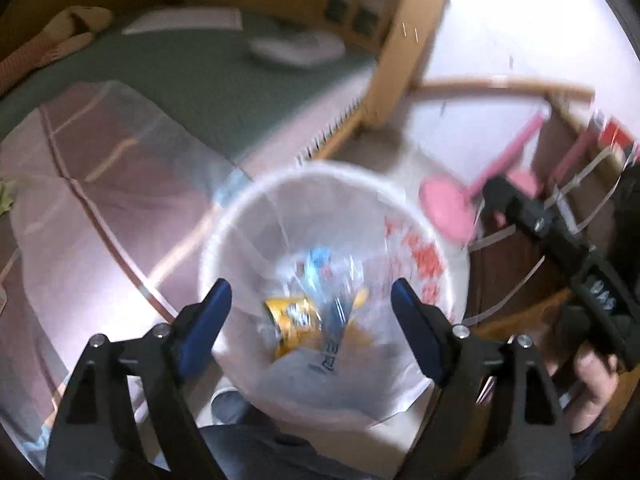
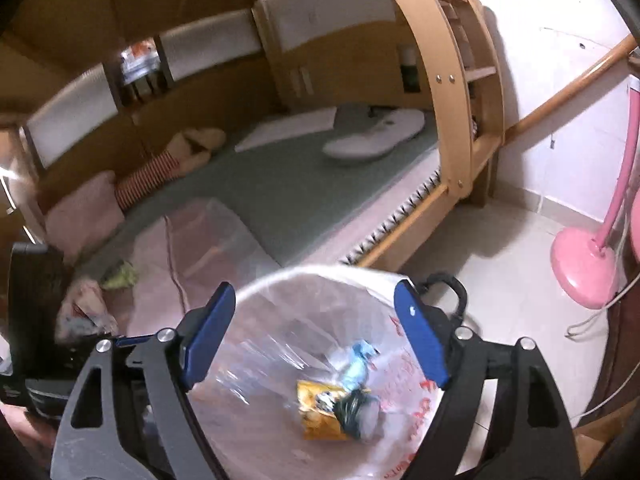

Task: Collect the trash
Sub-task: 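Return both tools from the bin toward the bed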

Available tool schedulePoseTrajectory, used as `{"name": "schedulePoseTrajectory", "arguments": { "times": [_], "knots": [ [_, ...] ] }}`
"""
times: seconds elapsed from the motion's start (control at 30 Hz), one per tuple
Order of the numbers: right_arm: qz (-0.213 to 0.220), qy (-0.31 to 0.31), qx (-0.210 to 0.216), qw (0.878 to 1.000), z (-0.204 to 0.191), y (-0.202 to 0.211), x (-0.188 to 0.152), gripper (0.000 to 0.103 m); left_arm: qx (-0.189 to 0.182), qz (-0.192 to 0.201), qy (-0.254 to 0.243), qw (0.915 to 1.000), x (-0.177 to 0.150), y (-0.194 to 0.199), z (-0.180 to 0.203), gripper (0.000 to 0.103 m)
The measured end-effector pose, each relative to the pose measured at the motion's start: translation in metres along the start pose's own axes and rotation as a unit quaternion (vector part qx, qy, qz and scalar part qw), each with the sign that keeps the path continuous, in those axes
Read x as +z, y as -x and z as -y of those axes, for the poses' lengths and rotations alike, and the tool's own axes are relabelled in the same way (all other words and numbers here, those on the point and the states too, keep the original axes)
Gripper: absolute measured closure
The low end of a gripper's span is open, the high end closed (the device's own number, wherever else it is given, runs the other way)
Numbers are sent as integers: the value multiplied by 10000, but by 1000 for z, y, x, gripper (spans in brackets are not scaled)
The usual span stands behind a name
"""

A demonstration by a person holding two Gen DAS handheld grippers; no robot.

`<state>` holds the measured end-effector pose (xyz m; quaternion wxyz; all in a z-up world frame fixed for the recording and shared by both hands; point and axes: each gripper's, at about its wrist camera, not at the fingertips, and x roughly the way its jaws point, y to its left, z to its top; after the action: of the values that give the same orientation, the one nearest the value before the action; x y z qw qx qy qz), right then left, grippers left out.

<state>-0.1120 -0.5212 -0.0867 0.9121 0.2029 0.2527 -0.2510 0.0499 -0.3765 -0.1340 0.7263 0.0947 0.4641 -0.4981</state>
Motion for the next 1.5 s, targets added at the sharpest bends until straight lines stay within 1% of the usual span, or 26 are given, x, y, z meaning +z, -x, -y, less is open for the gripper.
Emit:
{"name": "schedulePoseTrajectory", "arguments": {
  "times": [0.03, 0.07, 0.13, 0.17, 0.2, 0.23, 0.27, 0.3, 0.33, 0.4, 0.43, 0.5, 0.53, 0.6, 0.67, 0.7, 0.73, 0.77, 0.8, 0.83, 0.9, 1.0, 1.1, 1.2, 1.3, 1.5],
  "knots": [
    [48, 45, 83, 9999, -8, 2, 1, 23, -13, 166, 130, 9998, 1, 16, -12, 18],
    [75, 139, 204, 9997, -21, 1, 3, 23, 71, 332, 244, 9991, 2, 33, -26, 17],
    [33, 350, 447, 9984, -48, -4, 3, 23, 440, 802, 483, 9946, -3, 77, -62, 12],
    [-8, 503, 638, 9967, -69, -9, 3, 23, 655, 989, 576, 9913, -5, 93, -76, 11],
    [-32, 617, 773, 9951, -86, -14, 4, 23, 853, 1135, 661, 9877, -9, 107, -88, 10],
    [-51, 725, 918, 9931, -104, -17, 3, 23, 1131, 1341, 795, 9813, -17, 130, -109, 8],
    [-69, 853, 1123, 9900, -127, -20, 2, 23, 1451, 1519, 933, 9732, -27, 151, -128, 8],
    [-75, 950, 1277, 9872, -146, -22, 1, 23, 1683, 1624, 1025, 9669, -34, 164, -138, 7],
    [-85, 1055, 1442, 9839, -167, -25, 0, 23, 2055, 1759, 1185, 9554, -46, 184, -156, 7],
    [-95, 1316, 1809, 9746, -215, -32, -3, 23, 2784, 1959, 1452, 9290, -68, 218, -189, 6],
    [-93, 1450, 1949, 9700, -237, -35, -5, 23, 2986, 1996, 1539, 9205, -74, 228, -199, 6],
    [-102, 1747, 2237, 9588, -285, -41, -15, 23, 3489, 2093, 1785, 8959, -97, 253, -220, 5],
    [-131, 1890, 2428, 9514, -312, -47, -21, 23, 3601, 2130, 1867, 8889, -104, 260, -226, 5],
    [-203, 2072, 2681, 9406, -346, -59, -28, 23, 3816, 2237, 2111, 8717, -122, 270, -242, 4],
    [-313, 2222, 2785, 9339, -371, -70, -38, 23, 3900, 2297, 2246, 8630, -133, 277, -258, 4],
    [-342, 2257, 2792, 9327, -378, -74, -44, 23, 3994, 2307, 2316, 8565, -141, 277, -264, 4],
    [-338, 2291, 2794, 9318, -383, -78, -51, 23, 4039, 2280, 2363, 8539, -147, 281, -266, 4],
    [-306, 2373, 2773, 9305, -385, -83, -59, 23, 4035, 2209, 2431, 8540, -150, 282, -272, 4],
    [-317, 2467, 2717, 9297, -384, -88, -65, 23, 3933, 2152, 2498, 8583, -151, 282, -276, 4],
    [-478, 2590, 2594, 9292, -384, -95, -72, 23, 3820, 2159, 2526, 8623, -151, 280, -281, 4],
    [-689, 2467, 2566, 9319, -378, -102, -72, 23, 3705, 2181, 2556, 8659, -154, 280, -276, 4],
    [-536, 2328, 2644, 9344, -371, -99, -66, 23, 3675, 2142, 2492, 8700, -154, 272, -273, 4],
    [-641, 2284, 2696, 9333, -372, -103, -68, 23, 3707, 2089, 2417, 8721, -154, 267, -270, 4],
    [-652, 2366, 2738, 9299, -378, -103, -72, 23, 3692, 2035, 2415, 8741, -154, 263, -270, 4],
    [-652, 2421, 2774, 9275, -381, -102, -74, 23, 3705, 2018, 2428, 8736, -154, 262, -271, 4],
    [-688, 2418, 2769, 9275, -381, -104, -74, 23, 3591, 1990, 2510, 8766, -156, 257, -275, 4]
  ]
}}
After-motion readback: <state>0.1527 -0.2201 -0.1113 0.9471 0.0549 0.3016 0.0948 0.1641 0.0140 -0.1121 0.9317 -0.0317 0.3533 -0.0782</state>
